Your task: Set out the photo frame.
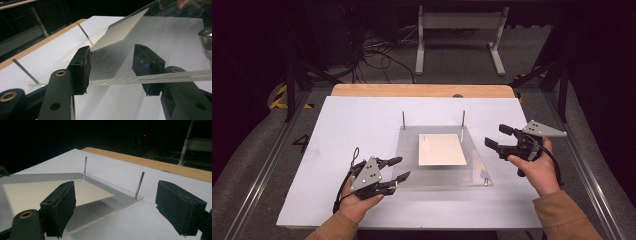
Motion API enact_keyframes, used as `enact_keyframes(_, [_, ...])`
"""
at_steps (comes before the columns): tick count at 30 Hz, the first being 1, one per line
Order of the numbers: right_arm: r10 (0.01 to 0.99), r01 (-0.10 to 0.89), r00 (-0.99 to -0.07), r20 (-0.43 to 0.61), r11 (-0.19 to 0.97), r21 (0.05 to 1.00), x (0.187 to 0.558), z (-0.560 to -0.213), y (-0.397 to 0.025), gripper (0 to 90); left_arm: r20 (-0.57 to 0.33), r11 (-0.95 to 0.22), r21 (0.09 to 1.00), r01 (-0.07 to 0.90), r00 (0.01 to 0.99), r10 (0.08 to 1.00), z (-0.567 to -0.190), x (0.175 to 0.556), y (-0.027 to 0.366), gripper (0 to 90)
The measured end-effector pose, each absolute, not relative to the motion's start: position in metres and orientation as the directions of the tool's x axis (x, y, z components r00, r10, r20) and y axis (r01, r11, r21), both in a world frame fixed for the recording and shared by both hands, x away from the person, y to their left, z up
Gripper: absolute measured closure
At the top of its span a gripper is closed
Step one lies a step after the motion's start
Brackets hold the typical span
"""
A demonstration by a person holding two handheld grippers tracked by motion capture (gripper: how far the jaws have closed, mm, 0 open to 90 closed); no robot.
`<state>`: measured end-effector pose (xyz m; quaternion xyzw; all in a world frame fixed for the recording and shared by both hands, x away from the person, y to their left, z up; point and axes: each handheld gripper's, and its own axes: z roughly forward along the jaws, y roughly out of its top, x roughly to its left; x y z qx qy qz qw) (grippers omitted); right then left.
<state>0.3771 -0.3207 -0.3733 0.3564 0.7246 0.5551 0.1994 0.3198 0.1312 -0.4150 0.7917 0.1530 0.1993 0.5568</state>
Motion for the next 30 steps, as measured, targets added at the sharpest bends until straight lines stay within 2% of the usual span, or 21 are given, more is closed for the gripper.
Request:
enact_keyframes(8, [0.715,0.253,-0.697,0.057,0.17,0.952,0.337,-0.368,-0.337,12.7,0.136,-0.329,0.944,0.028,0.875,0.465,-0.413,0.321,0.131,48.0])
enact_keyframes(16, [0.675,0.191,-0.738,-0.019,0.236,0.953,0.318,-0.375,-0.339,10.4,0.126,-0.328,0.944,0.039,0.877,0.465,-0.41,0.322,0.131,48.0])
enact_keyframes(22, [0.597,0.121,-0.795,-0.107,0.328,0.937,0.305,-0.38,-0.333,12.8,0.125,-0.327,0.944,0.038,0.877,0.464,-0.409,0.323,0.132,47.9])
enact_keyframes(30, [0.505,-0.027,-0.835,-0.218,0.359,0.933,0.299,-0.384,-0.306,15.3,0.119,-0.313,0.949,0.039,0.874,0.471,-0.406,0.325,0.131,48.0])
